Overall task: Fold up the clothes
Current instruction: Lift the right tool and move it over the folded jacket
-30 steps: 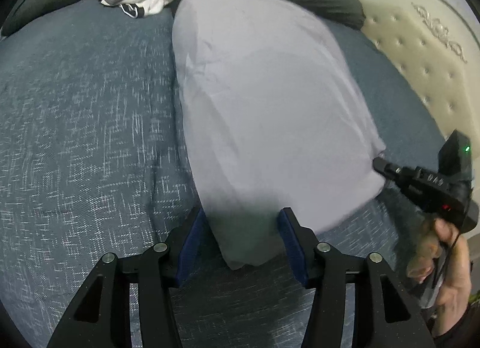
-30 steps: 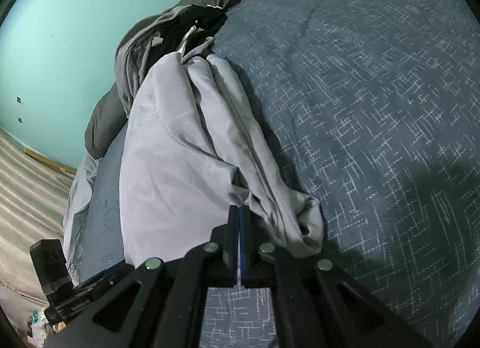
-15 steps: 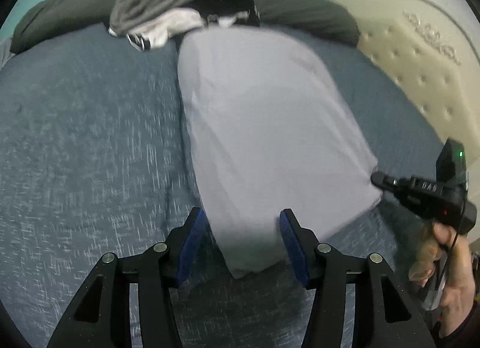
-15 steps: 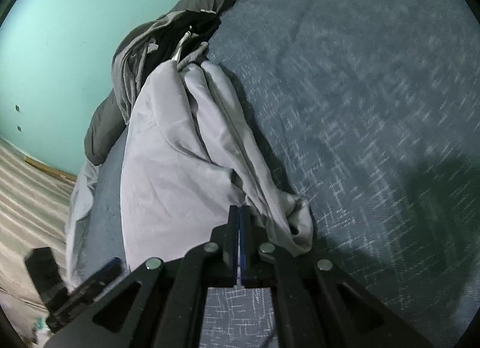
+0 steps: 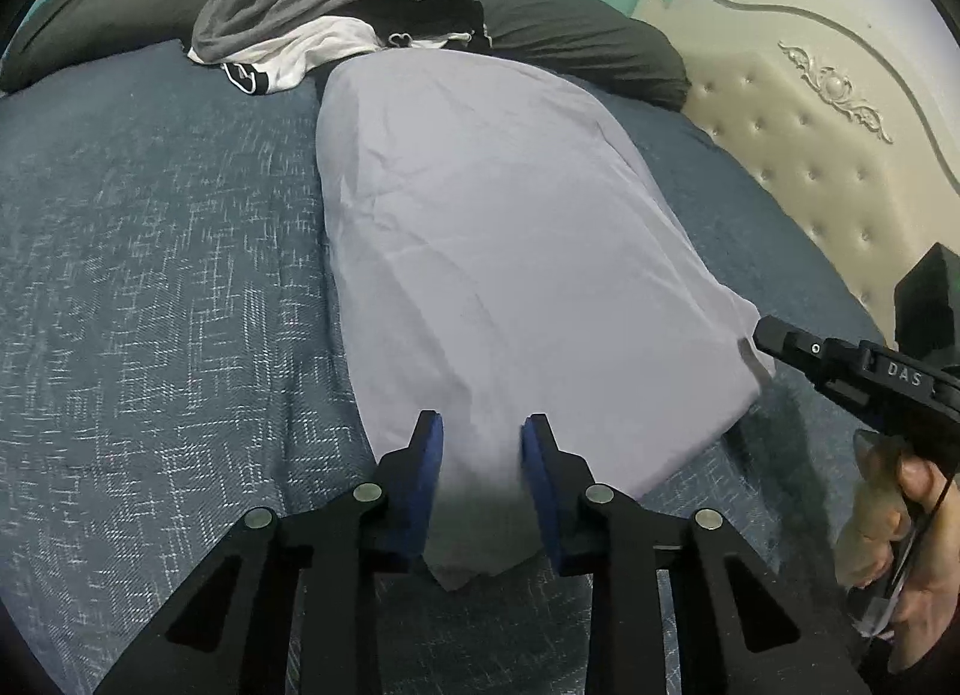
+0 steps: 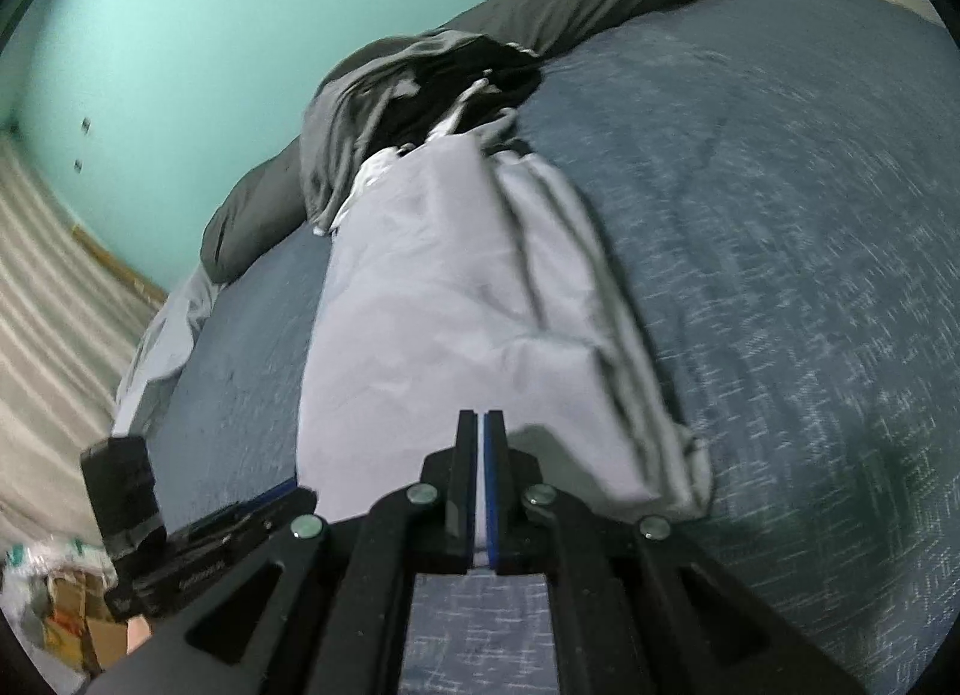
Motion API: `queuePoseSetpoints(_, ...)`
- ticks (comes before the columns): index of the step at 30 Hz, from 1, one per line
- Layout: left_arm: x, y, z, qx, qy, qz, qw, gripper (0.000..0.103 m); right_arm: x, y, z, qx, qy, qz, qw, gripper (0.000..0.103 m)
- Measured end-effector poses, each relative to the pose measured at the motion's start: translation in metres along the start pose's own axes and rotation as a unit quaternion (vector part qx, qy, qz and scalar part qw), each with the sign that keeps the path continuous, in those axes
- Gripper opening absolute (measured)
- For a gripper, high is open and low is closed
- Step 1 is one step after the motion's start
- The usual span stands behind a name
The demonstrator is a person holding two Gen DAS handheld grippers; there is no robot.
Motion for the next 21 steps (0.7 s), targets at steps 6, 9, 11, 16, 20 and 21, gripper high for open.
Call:
queuePoseSetpoints(6,0.001,0.002,0.003,0.009,-0.009,0.011,0.9999,0.030,0.060,0.036,0.044,0.041,-0.020,-0.108,0.993,0.001)
queuePoseSetpoints(9,0.002,0.001,0.003,0.010,-0.015,0.007,0.9998,0.030,0.087,0.071,0.082,0.067,-0.034,-0.146,0.986,0.001)
queuePoseSetpoints(11,0.001,-0.001,0.003,0.012,-0.016,0.002,0.9998,0.030,0.097,0.083,0.105,0.088,-0.047,-0.163,0.982,0.001)
queuePoseSetpoints(16,0.002,0.002,0.005,0.019,-0.024,-0.010,0.9995,0.030,0.070,0.085,0.163,0.151,-0.137,-0.190,0.960,0.001)
queuePoseSetpoints(20,0.002,0.009,0.005,0.024,-0.031,-0.011,0.9992,0.029,0.027,0.077,0.186,0.171,-0.156,-0.156,0.960,0.000)
queuePoseSetpoints(21,0.001,0.011,0.004,0.025,-0.032,-0.009,0.9991,0.028,0.022,0.076,0.189,0.171,-0.152,-0.150,0.962,0.000)
Point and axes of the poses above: each gripper's, at about its wrist camera, not at the fingertips, and z roughly the way its jaws point, x to its left, y to its top, the point moved 8 cm from there along z, roughly the way its jaws point, and after that the axes turned 9 degrees about z, right-handed, at the moved point
